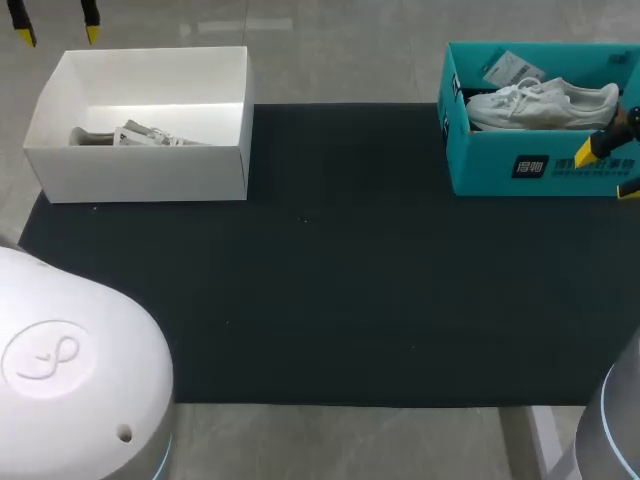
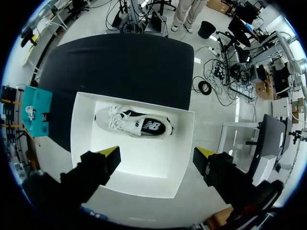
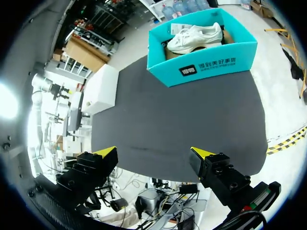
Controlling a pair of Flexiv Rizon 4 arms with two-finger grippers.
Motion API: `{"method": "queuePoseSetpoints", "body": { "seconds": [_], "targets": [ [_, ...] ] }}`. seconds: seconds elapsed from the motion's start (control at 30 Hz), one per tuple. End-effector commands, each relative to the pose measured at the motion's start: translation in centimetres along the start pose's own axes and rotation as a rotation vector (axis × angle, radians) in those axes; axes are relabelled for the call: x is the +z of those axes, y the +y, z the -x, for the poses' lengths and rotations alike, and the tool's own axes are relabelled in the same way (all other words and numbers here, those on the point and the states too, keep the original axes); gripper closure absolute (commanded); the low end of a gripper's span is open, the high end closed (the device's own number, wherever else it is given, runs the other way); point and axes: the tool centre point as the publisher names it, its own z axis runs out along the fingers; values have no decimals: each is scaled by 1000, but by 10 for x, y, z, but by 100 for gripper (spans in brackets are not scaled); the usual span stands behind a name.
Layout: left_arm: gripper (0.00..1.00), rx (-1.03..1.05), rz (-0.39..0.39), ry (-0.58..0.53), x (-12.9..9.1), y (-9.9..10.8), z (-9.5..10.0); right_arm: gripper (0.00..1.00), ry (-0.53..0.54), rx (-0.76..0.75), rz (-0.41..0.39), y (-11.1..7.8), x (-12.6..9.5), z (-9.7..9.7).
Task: Take the shoe out of the shoebox, open the shoe tongue, remove and reinsert the insole, then place the shoe into the shoebox
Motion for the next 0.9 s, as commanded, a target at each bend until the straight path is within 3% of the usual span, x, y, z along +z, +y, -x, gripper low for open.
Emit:
{"method": "queuePoseSetpoints", "body": {
  "seconds": [0.03,0.1,0.2,0.3,0.4,0.63,0.73,0.9],
  "targets": [
    [0,1,0,5,0,0,0,0,-318,-88,-145,55,-11,19],
    [0,1,0,5,0,0,0,0,-415,-117,-138,74,-18,30],
    [0,1,0,5,0,0,0,0,-433,-109,-115,104,-26,44],
    [0,1,0,5,0,0,0,0,-532,-83,-101,130,-29,57],
    [0,1,0,5,0,0,0,0,-546,-17,-86,157,-25,68],
    [0,1,0,5,0,0,0,0,-614,54,-134,211,-12,81],
    [0,1,0,5,0,0,0,0,-632,72,-181,229,-4,90],
    [0,1,0,5,0,0,0,0,-637,119,-192,255,2,112]
  ]
}}
